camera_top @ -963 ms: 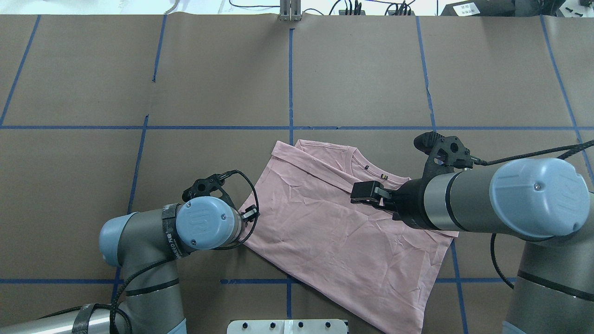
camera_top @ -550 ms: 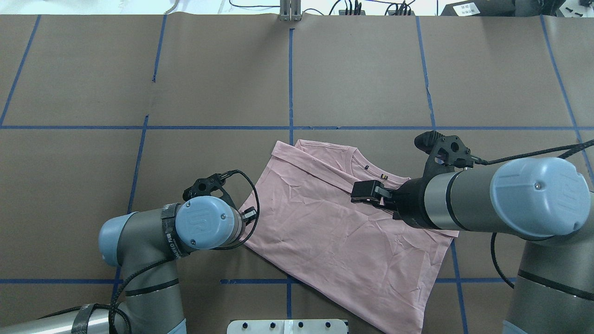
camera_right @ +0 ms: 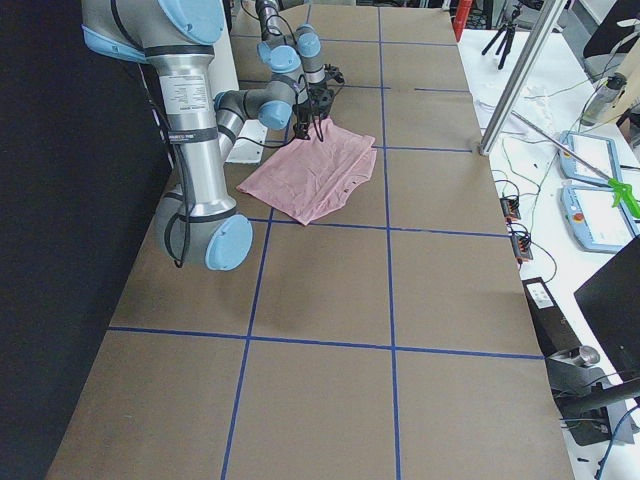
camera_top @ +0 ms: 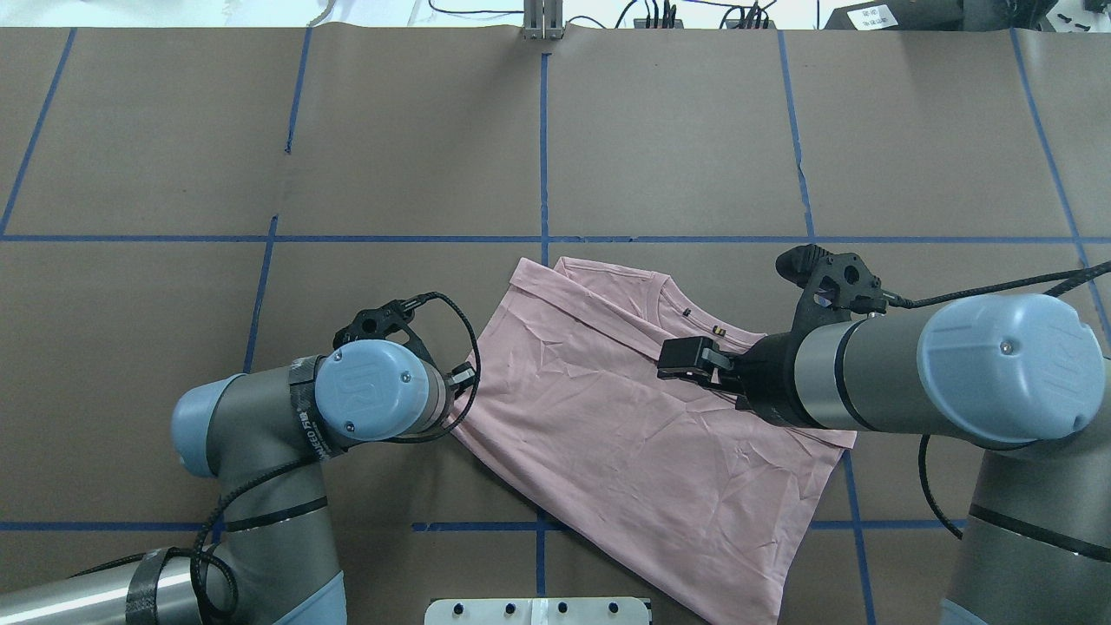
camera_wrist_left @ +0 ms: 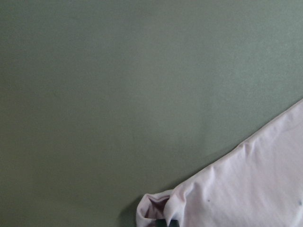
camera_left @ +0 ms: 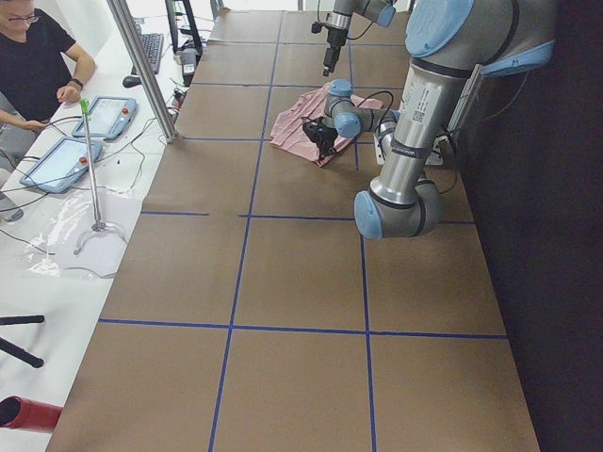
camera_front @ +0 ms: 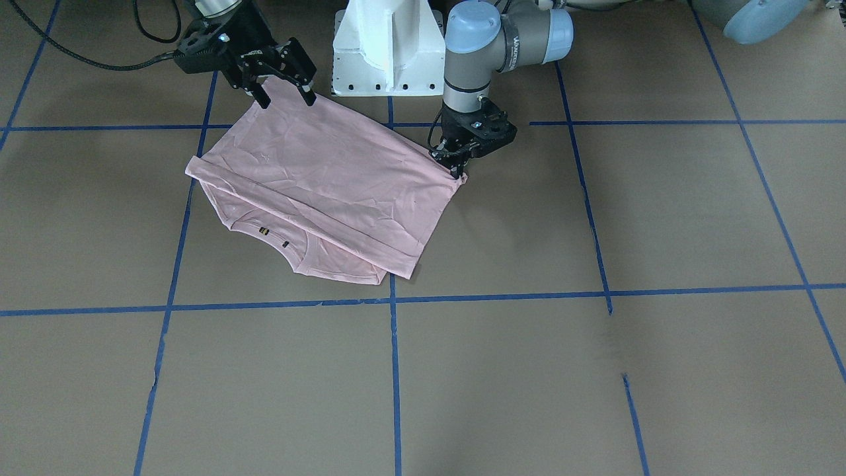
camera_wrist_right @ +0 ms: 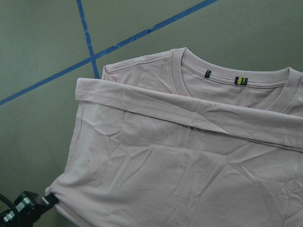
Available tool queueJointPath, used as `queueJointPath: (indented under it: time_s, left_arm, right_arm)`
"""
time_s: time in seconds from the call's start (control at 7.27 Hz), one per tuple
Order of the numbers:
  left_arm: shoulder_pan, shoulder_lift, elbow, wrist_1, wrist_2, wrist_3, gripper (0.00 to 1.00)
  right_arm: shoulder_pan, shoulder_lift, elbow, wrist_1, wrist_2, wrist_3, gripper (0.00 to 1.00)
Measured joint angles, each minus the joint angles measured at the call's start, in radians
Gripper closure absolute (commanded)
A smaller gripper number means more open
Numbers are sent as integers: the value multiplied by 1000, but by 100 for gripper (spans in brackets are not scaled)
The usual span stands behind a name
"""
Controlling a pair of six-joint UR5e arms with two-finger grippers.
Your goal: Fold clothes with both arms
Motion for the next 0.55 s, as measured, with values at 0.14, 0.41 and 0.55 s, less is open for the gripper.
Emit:
queueJointPath:
  time_s: [0.14,0.41,0.55]
  left_arm:
    - [-30,0,4,0,1,26,100]
    - [-93,-13,37,-7,5,83,100]
    - [-130,-47,97,-27,10,113,100]
  right_arm:
    - [1,-1,-1,0,-1,0,0]
    - [3,0,-8,0,-1,0,0]
    - [3,1,-15,0,-3,0,0]
